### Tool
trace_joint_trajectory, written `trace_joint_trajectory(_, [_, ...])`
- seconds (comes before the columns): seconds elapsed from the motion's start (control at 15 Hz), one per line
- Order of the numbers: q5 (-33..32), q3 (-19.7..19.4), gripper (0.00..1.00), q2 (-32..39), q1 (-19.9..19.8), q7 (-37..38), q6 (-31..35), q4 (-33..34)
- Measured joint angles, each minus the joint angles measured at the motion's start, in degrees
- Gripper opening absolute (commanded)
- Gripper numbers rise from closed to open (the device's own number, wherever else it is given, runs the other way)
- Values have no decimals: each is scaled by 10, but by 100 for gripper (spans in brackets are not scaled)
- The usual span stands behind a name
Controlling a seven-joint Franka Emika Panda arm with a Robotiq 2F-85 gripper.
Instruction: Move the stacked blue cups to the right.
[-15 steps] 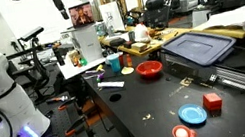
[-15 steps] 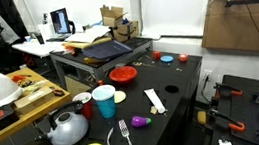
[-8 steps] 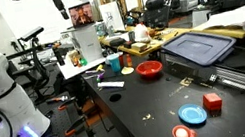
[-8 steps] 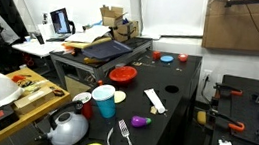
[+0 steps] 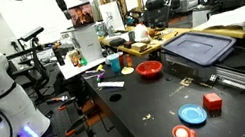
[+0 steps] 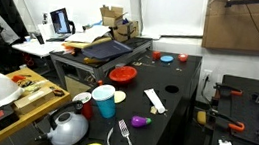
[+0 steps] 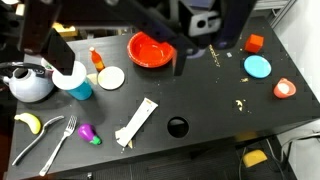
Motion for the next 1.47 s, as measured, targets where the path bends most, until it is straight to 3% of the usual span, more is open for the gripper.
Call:
trace_joint_trajectory(0.47, [0,-21,100,93,1,-46,43,49])
trace_joint_trajectory(1.47, [3,-21,100,328,47,-51,45,223])
